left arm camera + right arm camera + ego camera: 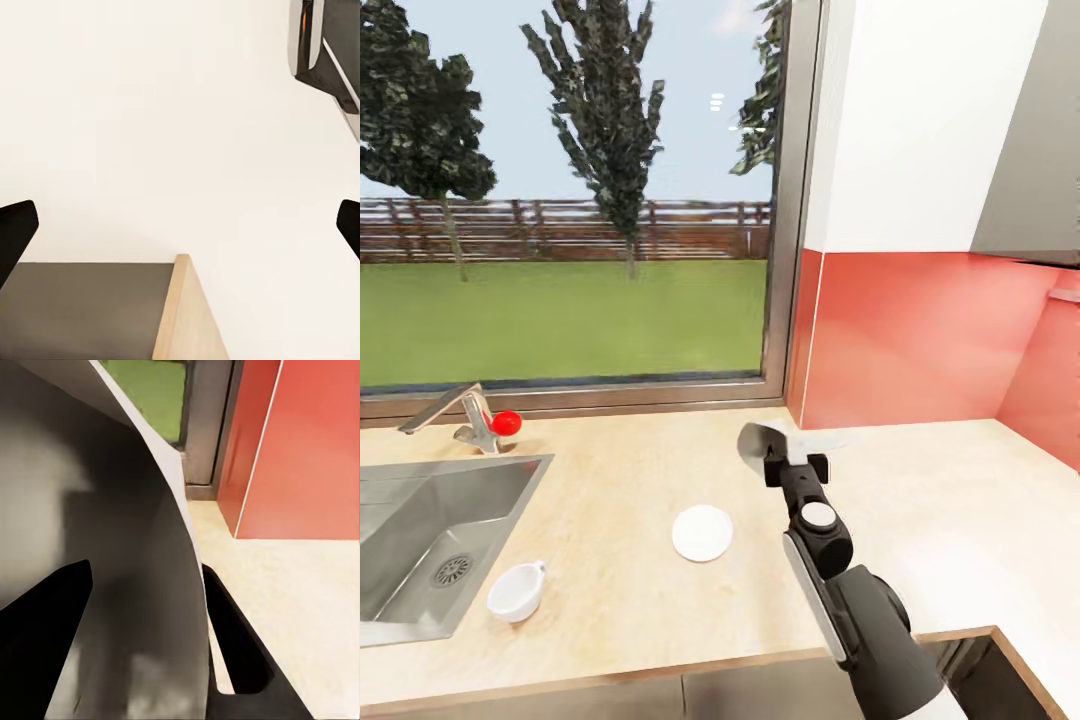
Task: Set up a coffee station on the kitchen countertop: keep the coffee maker on the countertop, move the bottle of coffee from the kitchen shelf to the counter next to the coffee maker, place a paper coffee filter on top of the coffee maker, put the saucer next to the coffee maker with the coffee cup on the saucer, and place the electric kettle next to the coffee maker.
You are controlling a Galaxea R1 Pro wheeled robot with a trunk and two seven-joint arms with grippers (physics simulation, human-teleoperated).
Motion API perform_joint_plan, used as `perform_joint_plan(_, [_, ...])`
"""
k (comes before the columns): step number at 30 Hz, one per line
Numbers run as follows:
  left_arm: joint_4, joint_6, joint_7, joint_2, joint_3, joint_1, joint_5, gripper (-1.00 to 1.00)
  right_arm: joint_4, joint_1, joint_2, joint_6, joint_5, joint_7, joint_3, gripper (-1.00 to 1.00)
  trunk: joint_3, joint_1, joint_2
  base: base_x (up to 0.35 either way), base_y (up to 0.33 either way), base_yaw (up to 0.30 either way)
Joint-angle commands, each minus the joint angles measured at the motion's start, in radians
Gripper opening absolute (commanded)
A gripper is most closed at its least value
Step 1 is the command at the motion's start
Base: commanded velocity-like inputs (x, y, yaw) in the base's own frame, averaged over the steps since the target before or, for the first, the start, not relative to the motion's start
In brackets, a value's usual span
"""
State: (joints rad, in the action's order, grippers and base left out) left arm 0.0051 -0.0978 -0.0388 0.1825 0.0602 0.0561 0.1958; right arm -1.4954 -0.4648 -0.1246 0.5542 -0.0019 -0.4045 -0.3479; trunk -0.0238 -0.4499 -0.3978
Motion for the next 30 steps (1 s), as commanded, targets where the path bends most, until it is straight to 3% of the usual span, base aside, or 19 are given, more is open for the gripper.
perform_joint_plan(1, [-0.001,-0.002,-0.001,0.0,0.006,0.0,0.011,1.0,-0.002,-0.001,-0.013,0.007,-0.001,-0.005,-0.003,-1.0,-0.002,0.0,-0.002,-0.295,0.0,0.0])
perform_joint_plan(4, [-0.002,-0.002,0.0,0.0,0.004,-0.003,0.013,1.0,-0.003,-0.001,-0.047,0.009,-0.001,-0.005,-0.005,-1.0,-0.002,0.0,-0.002,-0.315,0.0,0.0])
perform_joint_plan(14, [-0.011,0.0,0.002,-0.01,0.003,-0.008,0.028,1.0,-0.004,-0.001,-0.05,0.008,-0.001,-0.006,-0.04,-1.0,-0.002,0.0,-0.002,-0.333,0.0,0.0])
perform_joint_plan(18, [-0.013,0.0,0.001,-0.014,0.003,-0.01,0.104,1.0,-0.002,-0.001,-0.05,0.008,-0.001,-0.007,-0.054,-1.0,-0.002,0.0,-0.002,-0.335,0.0,0.0])
perform_joint_plan(19, [-0.03,-0.002,-0.009,-0.026,0.003,-0.012,0.167,1.0,-0.002,-0.001,-0.05,0.01,0.001,-0.009,-0.057,-1.0,-0.002,0.0,-0.002,-0.336,0.0,0.0])
perform_joint_plan(21, [-0.056,-0.003,-0.023,-0.038,0.004,-0.016,0.213,1.0,-0.003,-0.001,-0.05,0.011,0.001,-0.01,-0.057,-1.0,-0.002,0.0,-0.002,-0.336,0.0,0.0])
perform_joint_plan(27, [-0.074,-0.003,-0.035,-0.048,0.011,-0.018,0.24,1.0,0.0,0.0,-0.05,0.009,-0.003,-0.009,-0.063,-1.0,-0.002,0.0,-0.002,-0.336,0.026,0.0])
perform_joint_plan(30, [-0.07,0.0,-0.035,-0.053,0.015,-0.017,0.238,1.0,-0.002,-0.001,-0.05,0.008,-0.006,-0.008,-0.091,-1.0,-0.002,0.0,-0.002,-0.336,0.071,0.0])
